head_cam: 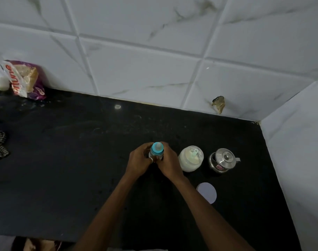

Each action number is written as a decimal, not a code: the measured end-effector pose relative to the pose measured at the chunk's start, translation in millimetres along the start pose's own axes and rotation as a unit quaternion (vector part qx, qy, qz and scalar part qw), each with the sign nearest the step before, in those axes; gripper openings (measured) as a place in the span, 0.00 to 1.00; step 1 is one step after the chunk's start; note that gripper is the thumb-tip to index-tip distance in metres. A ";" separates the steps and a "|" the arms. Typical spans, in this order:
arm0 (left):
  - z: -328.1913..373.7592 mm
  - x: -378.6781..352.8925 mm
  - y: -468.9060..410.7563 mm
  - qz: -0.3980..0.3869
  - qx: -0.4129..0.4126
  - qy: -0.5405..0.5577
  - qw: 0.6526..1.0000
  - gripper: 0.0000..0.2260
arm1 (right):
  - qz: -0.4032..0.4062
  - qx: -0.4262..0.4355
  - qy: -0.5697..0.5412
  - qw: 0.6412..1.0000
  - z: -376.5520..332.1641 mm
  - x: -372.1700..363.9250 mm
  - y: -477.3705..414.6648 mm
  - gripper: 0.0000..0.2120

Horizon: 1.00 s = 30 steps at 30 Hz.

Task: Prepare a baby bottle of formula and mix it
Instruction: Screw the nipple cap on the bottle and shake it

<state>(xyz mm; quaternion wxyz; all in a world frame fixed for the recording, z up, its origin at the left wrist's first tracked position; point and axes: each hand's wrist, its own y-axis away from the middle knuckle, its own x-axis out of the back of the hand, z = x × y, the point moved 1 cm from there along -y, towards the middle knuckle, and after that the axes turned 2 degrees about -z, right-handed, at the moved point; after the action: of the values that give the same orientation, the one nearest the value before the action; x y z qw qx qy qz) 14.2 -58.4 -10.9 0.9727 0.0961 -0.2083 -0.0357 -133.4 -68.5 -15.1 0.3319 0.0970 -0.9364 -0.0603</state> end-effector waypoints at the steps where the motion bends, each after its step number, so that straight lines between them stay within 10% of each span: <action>1: -2.0 -0.3 -1.1 -0.003 0.002 0.002 1.000 0.26 | 0.000 -0.001 -0.005 1.000 1.2 -0.5 -0.5 0.21; 21: -24.1 2.3 15.7 -0.027 0.063 0.035 0.997 0.34 | -0.015 -0.113 -0.016 0.993 8.3 -3.4 28.8 0.44; 30: -31.7 -21.8 69.4 -0.084 0.089 0.034 0.992 0.27 | -0.011 -0.110 0.085 0.990 37.5 28.5 105.7 0.25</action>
<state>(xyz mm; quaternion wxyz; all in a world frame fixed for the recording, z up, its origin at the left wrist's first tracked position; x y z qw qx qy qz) 9.5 17.4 -33.9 0.9603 0.2003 -0.1691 -0.0952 -193.8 29.9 -8.0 0.4178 0.0752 -0.8915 -0.1579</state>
